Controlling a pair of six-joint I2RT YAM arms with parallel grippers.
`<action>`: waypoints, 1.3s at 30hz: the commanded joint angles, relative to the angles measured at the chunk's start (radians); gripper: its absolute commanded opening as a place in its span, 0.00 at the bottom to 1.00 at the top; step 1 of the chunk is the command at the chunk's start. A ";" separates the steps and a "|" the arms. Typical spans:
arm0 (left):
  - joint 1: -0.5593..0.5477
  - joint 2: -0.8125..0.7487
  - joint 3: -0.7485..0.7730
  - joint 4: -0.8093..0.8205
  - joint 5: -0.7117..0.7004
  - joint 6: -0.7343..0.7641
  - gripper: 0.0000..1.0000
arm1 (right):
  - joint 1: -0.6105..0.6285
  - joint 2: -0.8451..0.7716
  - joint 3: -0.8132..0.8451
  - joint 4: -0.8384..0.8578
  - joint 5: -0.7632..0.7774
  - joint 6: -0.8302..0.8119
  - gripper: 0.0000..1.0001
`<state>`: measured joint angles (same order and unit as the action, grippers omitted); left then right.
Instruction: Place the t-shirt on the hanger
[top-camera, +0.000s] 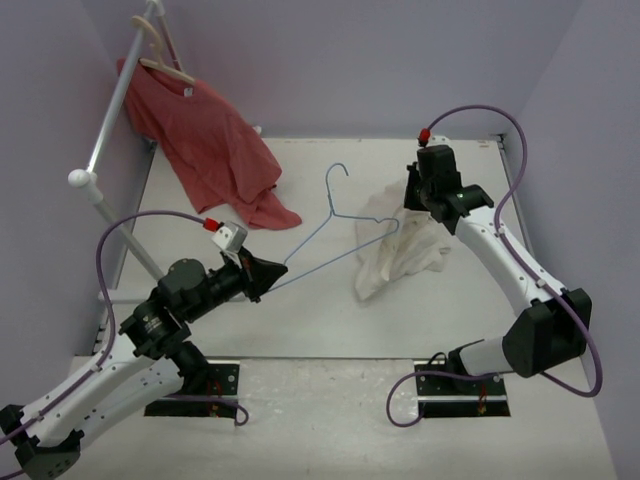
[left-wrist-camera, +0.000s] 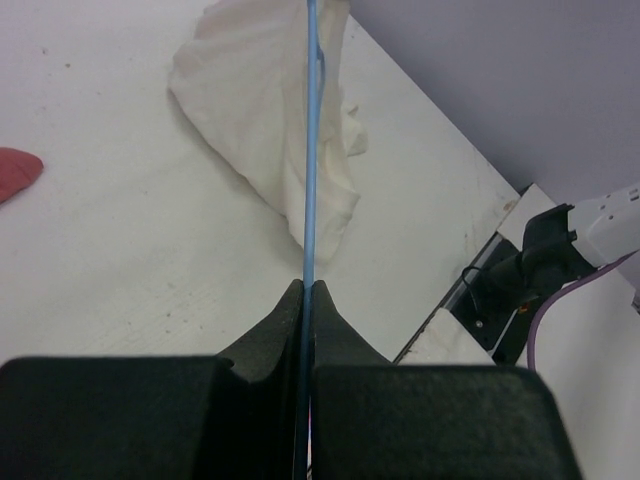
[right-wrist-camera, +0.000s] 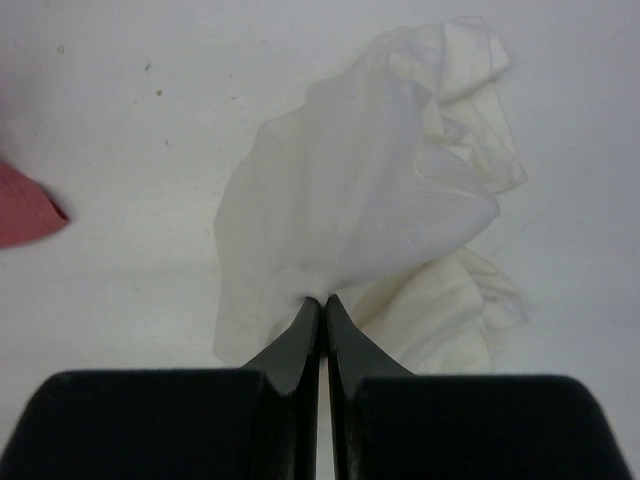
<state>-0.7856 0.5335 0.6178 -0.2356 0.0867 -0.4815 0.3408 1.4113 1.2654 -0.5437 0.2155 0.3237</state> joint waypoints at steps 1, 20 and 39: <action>0.003 0.022 -0.030 0.153 -0.047 -0.037 0.00 | -0.003 -0.026 0.060 -0.078 -0.044 0.003 0.00; -0.003 0.163 -0.191 0.583 0.036 -0.104 0.00 | 0.000 -0.009 0.139 -0.125 -0.197 0.036 0.00; -0.006 0.375 -0.270 1.099 0.001 -0.028 0.00 | 0.133 -0.071 0.318 -0.259 -0.503 -0.006 0.00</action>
<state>-0.7879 0.8731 0.2824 0.6893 0.0936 -0.5522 0.4353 1.4089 1.4998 -0.7980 -0.1386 0.3296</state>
